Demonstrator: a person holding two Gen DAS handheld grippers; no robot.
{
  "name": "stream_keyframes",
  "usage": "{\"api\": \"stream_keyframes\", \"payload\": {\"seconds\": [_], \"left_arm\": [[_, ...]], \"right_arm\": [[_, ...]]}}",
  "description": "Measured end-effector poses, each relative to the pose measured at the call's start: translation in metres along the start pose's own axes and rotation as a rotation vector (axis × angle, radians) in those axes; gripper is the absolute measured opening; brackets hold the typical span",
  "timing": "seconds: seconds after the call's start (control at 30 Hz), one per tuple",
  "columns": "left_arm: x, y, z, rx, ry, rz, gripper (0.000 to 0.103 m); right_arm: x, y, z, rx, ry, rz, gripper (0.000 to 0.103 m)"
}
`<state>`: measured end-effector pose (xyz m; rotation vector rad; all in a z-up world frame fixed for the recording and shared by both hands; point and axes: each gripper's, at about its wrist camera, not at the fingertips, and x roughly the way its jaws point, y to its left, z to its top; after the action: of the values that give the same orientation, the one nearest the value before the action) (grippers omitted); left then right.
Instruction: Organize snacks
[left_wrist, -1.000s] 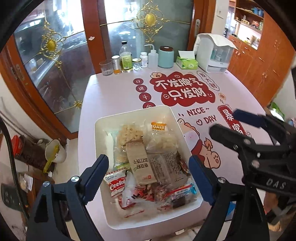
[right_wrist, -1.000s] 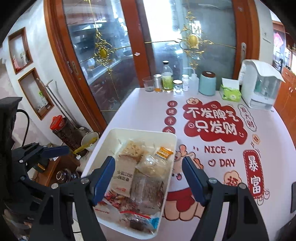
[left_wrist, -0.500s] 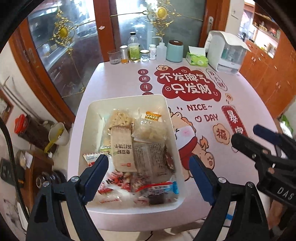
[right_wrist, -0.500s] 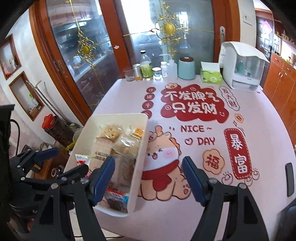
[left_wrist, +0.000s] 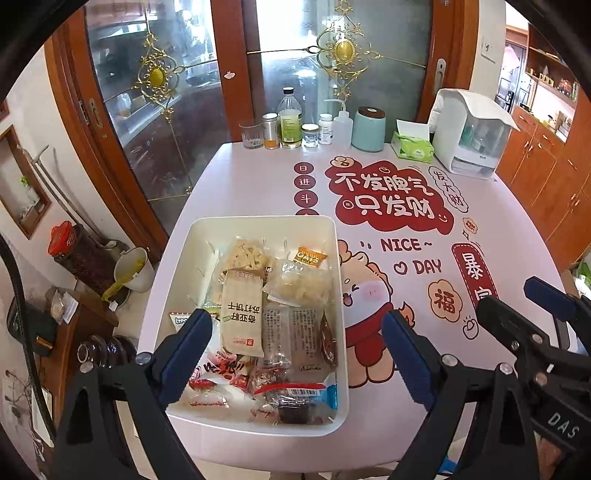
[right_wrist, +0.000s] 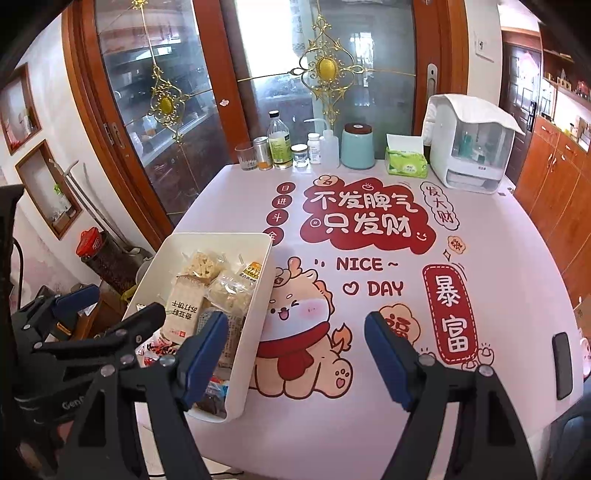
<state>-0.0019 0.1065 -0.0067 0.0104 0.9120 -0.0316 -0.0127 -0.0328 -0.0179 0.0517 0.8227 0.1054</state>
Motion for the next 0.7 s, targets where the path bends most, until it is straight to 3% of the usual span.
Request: {"api": "stream_keyframes", "payload": {"seconds": [0.7], "left_arm": [[0.0003,-0.0073,0.0013,-0.004,-0.013,0.021,0.093]], "right_arm": [[0.0012,-0.0067,0.0026,0.002,-0.001,-0.011,0.077]]}}
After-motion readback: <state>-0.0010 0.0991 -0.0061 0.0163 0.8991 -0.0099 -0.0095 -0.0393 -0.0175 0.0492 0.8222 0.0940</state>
